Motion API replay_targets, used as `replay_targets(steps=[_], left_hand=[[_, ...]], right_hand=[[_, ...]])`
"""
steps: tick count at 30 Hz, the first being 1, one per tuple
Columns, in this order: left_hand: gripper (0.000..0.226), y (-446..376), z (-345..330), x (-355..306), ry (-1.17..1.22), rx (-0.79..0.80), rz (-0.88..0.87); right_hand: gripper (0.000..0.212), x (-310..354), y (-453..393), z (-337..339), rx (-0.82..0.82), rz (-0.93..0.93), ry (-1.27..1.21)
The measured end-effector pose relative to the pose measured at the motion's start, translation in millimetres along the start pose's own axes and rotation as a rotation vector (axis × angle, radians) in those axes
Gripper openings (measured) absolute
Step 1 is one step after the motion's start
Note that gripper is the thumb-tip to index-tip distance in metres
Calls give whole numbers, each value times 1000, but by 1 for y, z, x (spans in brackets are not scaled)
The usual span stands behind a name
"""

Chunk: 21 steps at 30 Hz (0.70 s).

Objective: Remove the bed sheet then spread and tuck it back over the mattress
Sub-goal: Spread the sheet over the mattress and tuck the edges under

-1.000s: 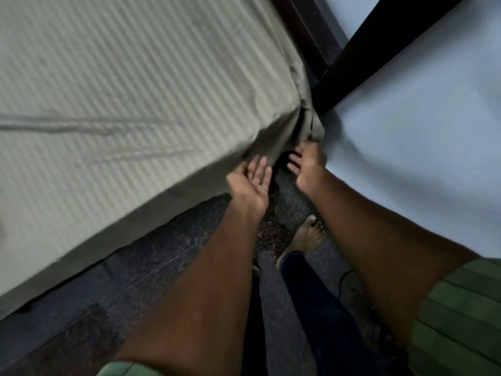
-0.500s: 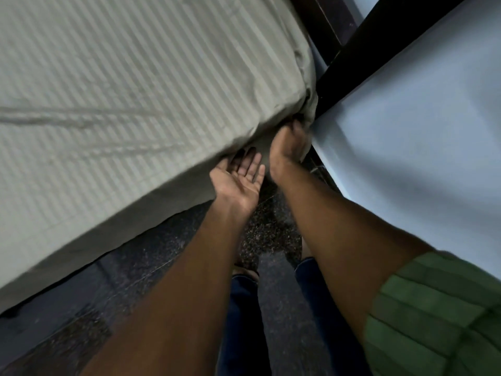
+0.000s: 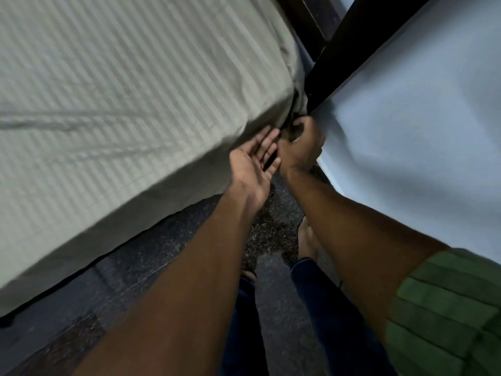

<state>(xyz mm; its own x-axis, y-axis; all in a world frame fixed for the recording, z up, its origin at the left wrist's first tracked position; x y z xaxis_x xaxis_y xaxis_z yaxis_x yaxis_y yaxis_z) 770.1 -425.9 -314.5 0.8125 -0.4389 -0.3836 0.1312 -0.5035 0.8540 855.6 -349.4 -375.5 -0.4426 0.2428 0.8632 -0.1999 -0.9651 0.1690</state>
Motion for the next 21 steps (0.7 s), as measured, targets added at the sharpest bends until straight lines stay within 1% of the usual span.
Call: replay_targets(steps=[2, 4, 5, 7, 9, 10, 12, 13, 14, 16, 17, 19, 20, 21], left_hand=[[48, -7, -4, -6, -5, -25, -1], [45, -12, -7, -6, -89, -75, 9], [43, -14, -6, -5, -123, -108, 18], [41, -16, -1, -2, -157, -155, 31], [39, -17, 5, 1, -184, -180, 34], [38, -16, 9, 4, -198, -182, 35], [37, -15, 14, 8, -216, -165, 36], [37, -16, 16, 9, -216, -149, 36], [37, -16, 18, 9, -206, -134, 36], [39, -19, 21, 9, -158, -115, 38], [39, -20, 23, 8, -121, -114, 41], [41, -21, 24, 9, -37, -117, 61], [42, -21, 26, 10, 10, -120, 72], [43, -22, 26, 8, 59, -122, 79]], right_hand=[[36, 0, -2, -3, 18, 66, 74], [45, 3, -1, -4, 94, 105, 149], [47, 7, 0, -5, 127, 123, 167], [45, 10, -1, -8, 127, 175, 217], [43, 10, 0, -9, 161, 206, 400], [43, 4, 1, -10, 223, 186, 530], [39, -3, -6, -14, 374, 68, 681], [38, 1, -11, -18, 404, -18, 671], [38, 7, -19, -23, 430, -103, 644], [39, 15, -30, -36, 524, -262, 498], [39, 19, -28, -42, 636, -327, 465], [34, 10, -15, -50, 825, -540, 336], [31, -1, -11, -51, 794, -592, 254], [29, -4, -11, -52, 706, -573, 209]])
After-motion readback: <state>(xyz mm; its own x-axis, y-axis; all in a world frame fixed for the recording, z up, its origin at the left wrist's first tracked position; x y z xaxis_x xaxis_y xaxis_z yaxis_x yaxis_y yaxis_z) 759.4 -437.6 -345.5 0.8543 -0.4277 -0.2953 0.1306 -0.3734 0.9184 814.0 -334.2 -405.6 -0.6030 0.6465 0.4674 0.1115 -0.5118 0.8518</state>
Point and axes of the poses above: each hand's wrist, its own y-axis away from the middle knuckle, its own z-axis out of the back of the hand, x = y × z, the point moved 3 cm from there along -y, towards the middle knuckle, and after that the axes turned 13 degrees about -y, right-handed, at the moved point
